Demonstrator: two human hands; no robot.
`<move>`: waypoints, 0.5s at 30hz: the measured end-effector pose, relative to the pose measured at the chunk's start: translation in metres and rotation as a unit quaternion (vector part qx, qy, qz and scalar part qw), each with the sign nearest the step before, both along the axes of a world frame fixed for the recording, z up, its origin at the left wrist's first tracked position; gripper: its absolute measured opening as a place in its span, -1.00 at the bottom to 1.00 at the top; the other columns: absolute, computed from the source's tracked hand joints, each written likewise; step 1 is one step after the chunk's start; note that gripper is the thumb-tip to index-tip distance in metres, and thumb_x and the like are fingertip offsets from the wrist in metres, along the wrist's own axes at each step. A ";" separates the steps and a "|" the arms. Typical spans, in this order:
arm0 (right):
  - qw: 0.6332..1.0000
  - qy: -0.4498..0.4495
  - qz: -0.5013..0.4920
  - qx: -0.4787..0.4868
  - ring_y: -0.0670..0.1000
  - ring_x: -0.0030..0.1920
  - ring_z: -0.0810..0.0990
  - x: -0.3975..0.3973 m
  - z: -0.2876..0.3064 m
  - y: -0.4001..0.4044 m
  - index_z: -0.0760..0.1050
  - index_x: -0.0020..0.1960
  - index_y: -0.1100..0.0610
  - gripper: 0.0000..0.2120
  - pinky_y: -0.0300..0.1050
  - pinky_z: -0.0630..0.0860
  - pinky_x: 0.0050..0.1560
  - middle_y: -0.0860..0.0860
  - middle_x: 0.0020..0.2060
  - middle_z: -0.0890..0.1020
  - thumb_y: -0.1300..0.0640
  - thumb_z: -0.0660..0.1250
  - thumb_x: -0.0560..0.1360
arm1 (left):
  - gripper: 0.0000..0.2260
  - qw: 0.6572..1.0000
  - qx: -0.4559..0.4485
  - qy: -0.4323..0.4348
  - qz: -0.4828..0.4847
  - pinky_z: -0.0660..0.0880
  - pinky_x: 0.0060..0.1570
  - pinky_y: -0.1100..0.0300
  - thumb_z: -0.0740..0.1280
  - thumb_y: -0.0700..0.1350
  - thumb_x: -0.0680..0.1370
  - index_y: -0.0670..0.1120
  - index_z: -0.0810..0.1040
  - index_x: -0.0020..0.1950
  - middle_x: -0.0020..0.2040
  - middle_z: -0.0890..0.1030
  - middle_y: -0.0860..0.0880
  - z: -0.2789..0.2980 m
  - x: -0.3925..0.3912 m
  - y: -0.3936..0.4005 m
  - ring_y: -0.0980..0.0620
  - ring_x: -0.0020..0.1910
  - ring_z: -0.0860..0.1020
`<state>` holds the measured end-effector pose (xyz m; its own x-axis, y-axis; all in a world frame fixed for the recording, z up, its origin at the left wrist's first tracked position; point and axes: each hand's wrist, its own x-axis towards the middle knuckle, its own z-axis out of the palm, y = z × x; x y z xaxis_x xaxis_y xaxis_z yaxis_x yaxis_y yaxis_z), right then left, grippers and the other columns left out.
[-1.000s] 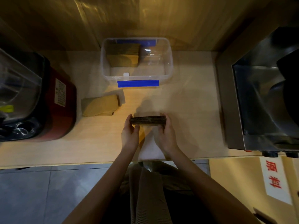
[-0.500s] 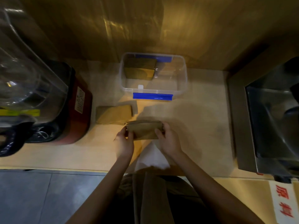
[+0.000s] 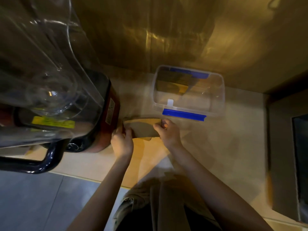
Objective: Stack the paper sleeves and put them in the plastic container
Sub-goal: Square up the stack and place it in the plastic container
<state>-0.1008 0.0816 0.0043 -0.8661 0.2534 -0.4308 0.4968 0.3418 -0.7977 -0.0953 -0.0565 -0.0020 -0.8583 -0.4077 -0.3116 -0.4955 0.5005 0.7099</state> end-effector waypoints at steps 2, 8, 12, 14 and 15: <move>1.000 -0.006 -0.003 -0.004 0.04 -0.22 0.50 -0.002 -0.004 -0.006 0.51 -0.16 0.23 -0.88 -0.07 0.41 -0.12 0.08 -0.31 0.54 0.16 0.32 0.46 | -0.68 1.000 -0.009 0.001 0.010 0.31 0.21 0.01 0.15 -0.15 0.57 -0.33 0.45 0.21 0.22 0.49 -0.37 -0.008 -0.001 -0.001 -0.30 0.23 0.42; 1.000 -0.009 -0.005 0.018 0.02 -0.17 0.55 -0.005 -0.017 -0.016 0.47 -0.15 0.13 -0.92 -0.13 0.47 -0.12 0.06 -0.23 0.58 0.13 0.33 0.47 | -0.68 1.000 -0.011 -0.023 -0.014 0.26 0.27 0.02 0.12 -0.21 0.57 -0.36 0.41 0.24 0.27 0.44 -0.38 -0.027 -0.006 -0.006 -0.30 0.27 0.39; 0.999 -0.018 -0.009 0.043 0.05 -0.03 0.59 -0.001 -0.029 -0.017 0.46 0.02 0.15 -0.83 -0.11 0.48 -0.02 0.10 -0.07 0.63 0.13 0.33 0.46 | -0.64 0.998 -0.001 -0.051 -0.042 0.23 0.31 0.05 0.09 -0.17 0.59 -0.28 0.33 0.34 0.35 0.39 -0.33 -0.033 -0.009 -0.007 -0.26 0.34 0.35; 0.999 -0.008 -0.017 0.046 0.03 -0.03 0.58 0.001 -0.032 -0.016 0.46 0.01 0.14 -0.83 -0.13 0.48 -0.03 0.09 -0.08 0.63 0.12 0.34 0.45 | -0.62 0.998 0.002 -0.059 -0.038 0.22 0.33 0.05 0.08 -0.13 0.59 -0.23 0.29 0.38 0.38 0.37 -0.31 -0.034 -0.010 -0.005 -0.24 0.35 0.34; 0.999 0.002 -0.033 0.039 0.03 -0.04 0.57 0.001 -0.034 -0.015 0.47 -0.02 0.13 -0.85 -0.12 0.49 -0.03 0.09 -0.09 0.62 0.12 0.35 0.44 | -0.61 0.998 -0.001 -0.059 -0.032 0.23 0.33 0.04 0.08 -0.11 0.59 -0.21 0.27 0.40 0.38 0.37 -0.30 -0.034 -0.011 -0.005 -0.25 0.35 0.34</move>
<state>-0.0998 0.0668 -0.0297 -0.8483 0.3429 -0.4034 0.5167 0.3701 -0.7721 -0.1064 -0.0615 -0.0363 -0.8397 -0.3537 -0.4121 -0.5430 0.5350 0.6472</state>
